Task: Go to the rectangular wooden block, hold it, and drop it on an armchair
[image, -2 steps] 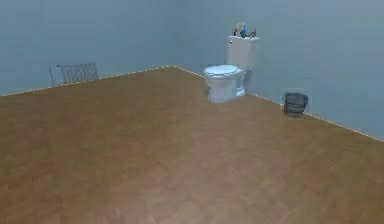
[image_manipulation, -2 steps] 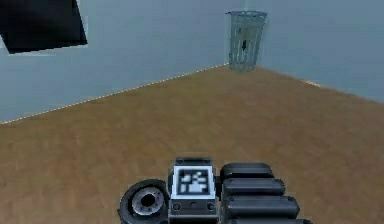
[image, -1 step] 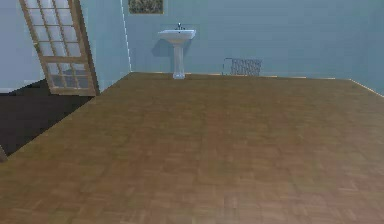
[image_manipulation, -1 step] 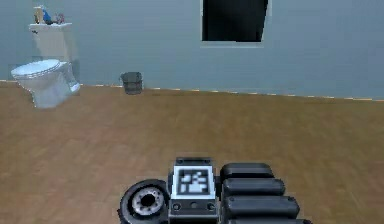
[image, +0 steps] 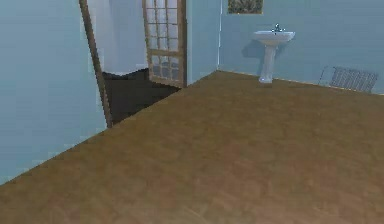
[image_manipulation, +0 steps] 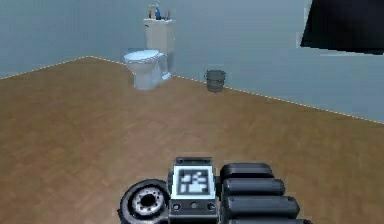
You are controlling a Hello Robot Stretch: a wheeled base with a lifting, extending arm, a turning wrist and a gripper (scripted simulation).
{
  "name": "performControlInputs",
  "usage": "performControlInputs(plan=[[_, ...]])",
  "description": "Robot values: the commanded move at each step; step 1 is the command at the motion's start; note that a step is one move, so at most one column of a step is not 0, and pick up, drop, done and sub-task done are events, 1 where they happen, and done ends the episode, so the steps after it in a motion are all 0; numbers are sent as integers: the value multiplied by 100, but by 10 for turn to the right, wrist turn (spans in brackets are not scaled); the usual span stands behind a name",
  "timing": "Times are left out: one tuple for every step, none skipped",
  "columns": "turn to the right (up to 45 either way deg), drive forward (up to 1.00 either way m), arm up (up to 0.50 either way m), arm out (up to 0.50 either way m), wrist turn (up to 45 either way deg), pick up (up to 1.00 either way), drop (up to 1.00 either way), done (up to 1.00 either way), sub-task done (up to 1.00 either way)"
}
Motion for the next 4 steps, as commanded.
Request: performControlInputs(plan=[[0, 25, 0, 0, 0, 0, 0, 0, 0], [-450, 0, 0, 0, 0, 0, 0, 0, 0], [-60, 0, 0, 0, 0, 0, 0, 0, 0], [0, 90, 0, 0, 0, 0, 0, 0, 0]])
